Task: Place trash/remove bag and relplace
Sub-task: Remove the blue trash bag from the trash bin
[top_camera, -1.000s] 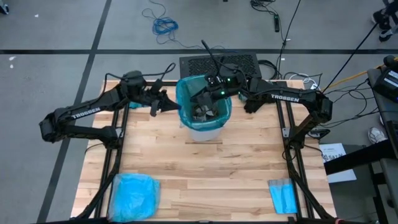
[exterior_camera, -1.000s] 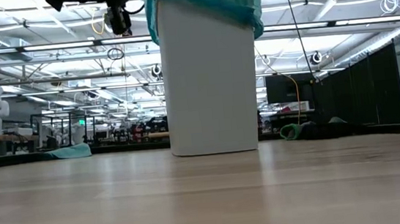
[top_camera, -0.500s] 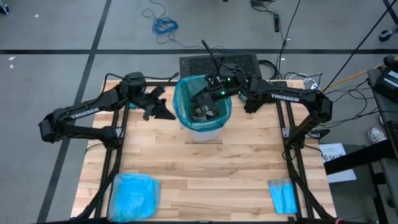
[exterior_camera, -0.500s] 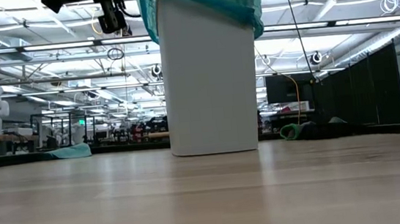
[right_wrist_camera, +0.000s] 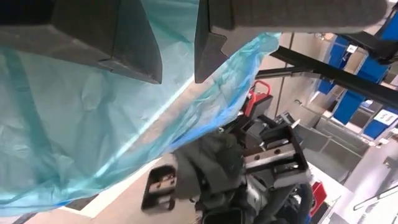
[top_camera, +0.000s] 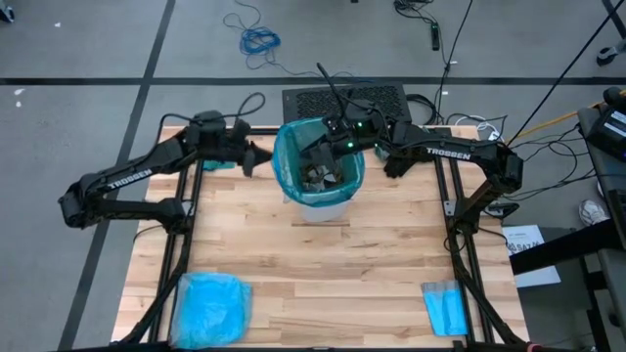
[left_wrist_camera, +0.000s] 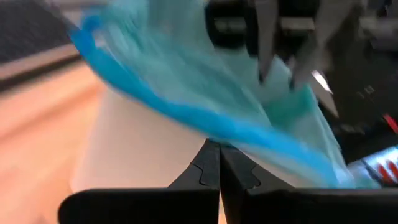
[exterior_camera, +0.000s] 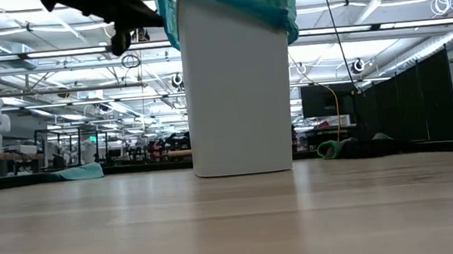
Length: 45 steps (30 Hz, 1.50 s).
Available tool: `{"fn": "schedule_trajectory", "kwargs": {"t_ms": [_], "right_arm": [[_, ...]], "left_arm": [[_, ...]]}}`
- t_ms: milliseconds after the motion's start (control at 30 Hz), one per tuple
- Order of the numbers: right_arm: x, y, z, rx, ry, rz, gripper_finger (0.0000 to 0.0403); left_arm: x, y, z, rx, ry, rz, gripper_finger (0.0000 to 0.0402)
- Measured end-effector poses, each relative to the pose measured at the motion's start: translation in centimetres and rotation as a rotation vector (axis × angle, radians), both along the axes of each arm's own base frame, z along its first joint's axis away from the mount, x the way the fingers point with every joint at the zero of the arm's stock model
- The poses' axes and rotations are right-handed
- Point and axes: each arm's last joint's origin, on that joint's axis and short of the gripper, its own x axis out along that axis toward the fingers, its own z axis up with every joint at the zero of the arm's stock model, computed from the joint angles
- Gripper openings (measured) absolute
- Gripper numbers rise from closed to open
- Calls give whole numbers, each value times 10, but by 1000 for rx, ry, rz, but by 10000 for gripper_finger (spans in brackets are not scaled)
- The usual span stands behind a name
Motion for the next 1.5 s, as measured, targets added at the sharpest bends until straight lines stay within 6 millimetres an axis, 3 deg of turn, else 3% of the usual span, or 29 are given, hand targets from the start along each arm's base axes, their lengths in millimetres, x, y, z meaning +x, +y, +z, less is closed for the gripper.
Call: {"fn": "schedule_trajectory", "kwargs": {"t_ms": [300,567,933,1133,1500], "right_arm": [[0,0,-3,14,27,-9,86],[5,-3,-15,36,80,-31,86],[12,-10,-20,27,47,-36,86],[11,-11,-20,50,45,7,86],[16,3,-18,37,18,91,86]], "left_arm": [[22,27,-19,-5,12,0,0],[21,8,12,78,-210,-147,0],[38,2,-1,-5,-196,-391,0],[49,3,-8,-11,-196,-419,0],[35,26,-22,-53,-83,-327,0]]}}
